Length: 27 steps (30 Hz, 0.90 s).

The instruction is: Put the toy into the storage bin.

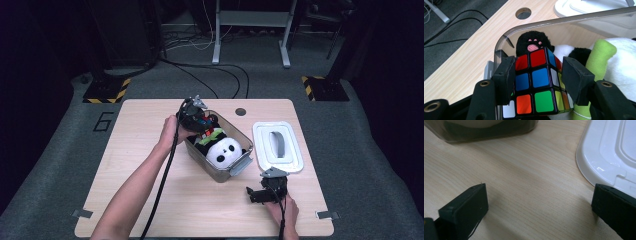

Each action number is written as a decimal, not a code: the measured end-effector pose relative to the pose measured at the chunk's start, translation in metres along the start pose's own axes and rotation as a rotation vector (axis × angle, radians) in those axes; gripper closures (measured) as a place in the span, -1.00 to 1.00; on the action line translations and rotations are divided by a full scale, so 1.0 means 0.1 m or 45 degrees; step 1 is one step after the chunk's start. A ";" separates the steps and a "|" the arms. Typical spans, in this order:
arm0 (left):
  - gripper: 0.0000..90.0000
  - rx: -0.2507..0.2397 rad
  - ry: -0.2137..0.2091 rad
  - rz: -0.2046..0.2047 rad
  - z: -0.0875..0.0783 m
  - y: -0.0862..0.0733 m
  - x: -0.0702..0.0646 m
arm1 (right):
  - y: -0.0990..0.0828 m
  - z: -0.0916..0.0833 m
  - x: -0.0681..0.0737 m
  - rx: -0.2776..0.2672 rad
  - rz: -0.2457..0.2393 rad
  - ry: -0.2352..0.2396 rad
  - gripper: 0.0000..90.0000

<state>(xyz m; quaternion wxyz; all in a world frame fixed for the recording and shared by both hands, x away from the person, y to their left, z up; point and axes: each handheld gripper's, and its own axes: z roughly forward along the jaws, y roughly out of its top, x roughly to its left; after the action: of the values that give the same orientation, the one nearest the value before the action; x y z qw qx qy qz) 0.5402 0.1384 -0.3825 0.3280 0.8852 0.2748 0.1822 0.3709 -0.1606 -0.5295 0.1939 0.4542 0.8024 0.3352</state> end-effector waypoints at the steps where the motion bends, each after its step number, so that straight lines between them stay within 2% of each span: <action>1: 0.01 -0.008 0.010 -0.005 -0.01 0.00 0.00 | 0.00 0.00 0.00 0.000 0.000 0.000 -1.00; 3: 0.01 -0.018 0.016 -0.010 -0.04 0.00 0.01 | 0.00 0.00 0.00 0.000 0.001 0.000 -1.00; 5: -0.03 -0.040 0.003 -0.040 -0.08 -0.01 0.03 | 0.00 0.00 0.00 0.000 0.000 0.001 -1.00; 6: -0.10 -0.045 0.008 -0.064 -0.10 -0.01 0.04 | 0.00 0.00 0.00 0.000 -0.001 0.001 -1.00; 7: -0.24 -0.049 0.020 -0.090 -0.13 -0.02 0.05 | 0.00 0.00 0.00 0.000 0.000 0.000 -1.00; 8: -0.29 -0.062 -0.002 -0.111 -0.17 -0.04 0.06 | 0.00 0.00 0.00 0.000 0.000 0.000 -1.00; 9: -0.34 -0.062 -0.002 -0.111 -0.17 -0.04 0.06 | 0.00 0.00 0.00 0.000 -0.004 0.000 -1.00; 10: -0.40 -0.086 -0.007 -0.154 -0.25 -0.06 0.08 | 0.00 0.00 0.00 -0.001 -0.005 0.001 -1.00; 13: -0.50 -0.128 -0.021 -0.196 -0.40 -0.12 0.11 | 0.00 0.00 0.00 0.003 -0.005 0.006 -1.00; 16: -0.63 -0.159 -0.001 -0.197 -0.59 -0.23 0.09 | 0.00 0.00 0.00 0.001 -0.023 0.015 -1.00; 18: -0.66 -0.154 0.020 -0.190 -0.69 -0.33 0.07 | 0.00 0.00 0.00 0.001 -0.023 0.014 -1.00; 21: -0.67 -0.143 0.044 -0.185 -0.79 -0.49 0.02 | 0.00 0.00 0.00 0.002 -0.020 0.012 -1.00; 22: -0.68 -0.143 0.044 -0.185 -0.79 -0.49 0.02 | 0.00 0.00 0.00 0.001 -0.021 0.016 -1.00; 23: -0.69 -0.139 0.060 -0.193 -0.85 -0.62 -0.01 | 0.00 0.00 0.00 0.005 -0.021 0.016 -1.00; 25: -0.69 -0.121 0.087 -0.193 -0.88 -0.75 -0.03 | 0.01 0.01 0.01 0.003 -0.001 0.008 -1.00; 27: -0.73 -0.111 0.104 -0.205 -0.90 -0.88 -0.05 | 0.00 0.00 0.00 0.004 -0.016 0.012 -1.00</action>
<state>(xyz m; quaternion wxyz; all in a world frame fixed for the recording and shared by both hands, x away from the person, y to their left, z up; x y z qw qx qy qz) 0.4591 0.2346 -0.3785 0.3683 0.8371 0.3501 0.2028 0.3711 -0.1600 -0.5294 0.1916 0.4480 0.8065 0.3349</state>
